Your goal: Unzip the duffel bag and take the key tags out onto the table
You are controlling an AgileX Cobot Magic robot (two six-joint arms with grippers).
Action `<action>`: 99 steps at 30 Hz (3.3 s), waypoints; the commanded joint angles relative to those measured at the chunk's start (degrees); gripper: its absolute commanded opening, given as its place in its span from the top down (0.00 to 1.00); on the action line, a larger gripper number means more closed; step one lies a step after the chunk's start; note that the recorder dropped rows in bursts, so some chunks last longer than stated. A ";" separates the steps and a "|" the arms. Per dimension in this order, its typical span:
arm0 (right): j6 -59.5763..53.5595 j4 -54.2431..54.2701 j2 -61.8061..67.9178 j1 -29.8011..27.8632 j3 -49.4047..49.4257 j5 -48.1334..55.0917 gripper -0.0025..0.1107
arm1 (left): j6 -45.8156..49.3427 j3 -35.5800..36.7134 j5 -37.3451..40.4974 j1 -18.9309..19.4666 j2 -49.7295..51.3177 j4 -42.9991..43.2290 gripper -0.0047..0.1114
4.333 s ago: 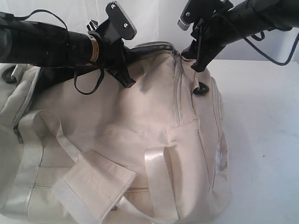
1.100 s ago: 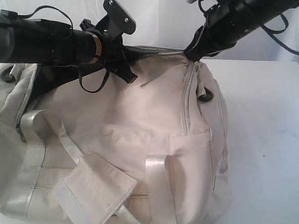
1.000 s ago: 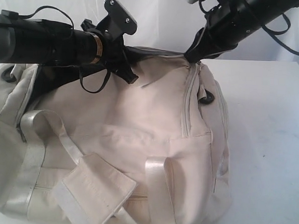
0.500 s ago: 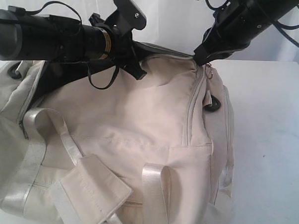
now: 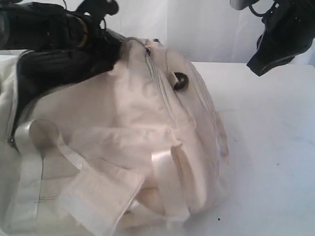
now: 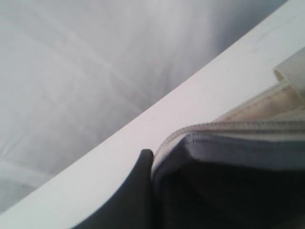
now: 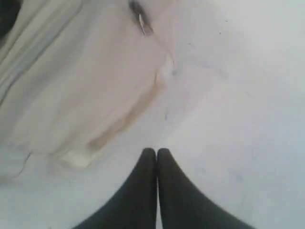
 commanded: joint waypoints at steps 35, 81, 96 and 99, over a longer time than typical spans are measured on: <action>-33.04 30.05 14.84 -0.09 0.02 -30.82 0.54 | -8.14 7.66 -40.93 1.72 -2.53 13.60 0.96; -26.66 15.12 10.60 4.46 0.02 -35.24 0.98 | -8.26 7.66 -25.03 1.72 -2.53 9.31 0.96; -17.08 3.76 2.69 4.46 0.02 -18.21 0.98 | -8.26 7.66 -8.96 1.72 -2.53 6.18 0.96; -15.51 1.85 1.87 4.46 0.02 -16.97 0.98 | -8.26 7.66 -8.96 1.72 -2.53 6.18 0.96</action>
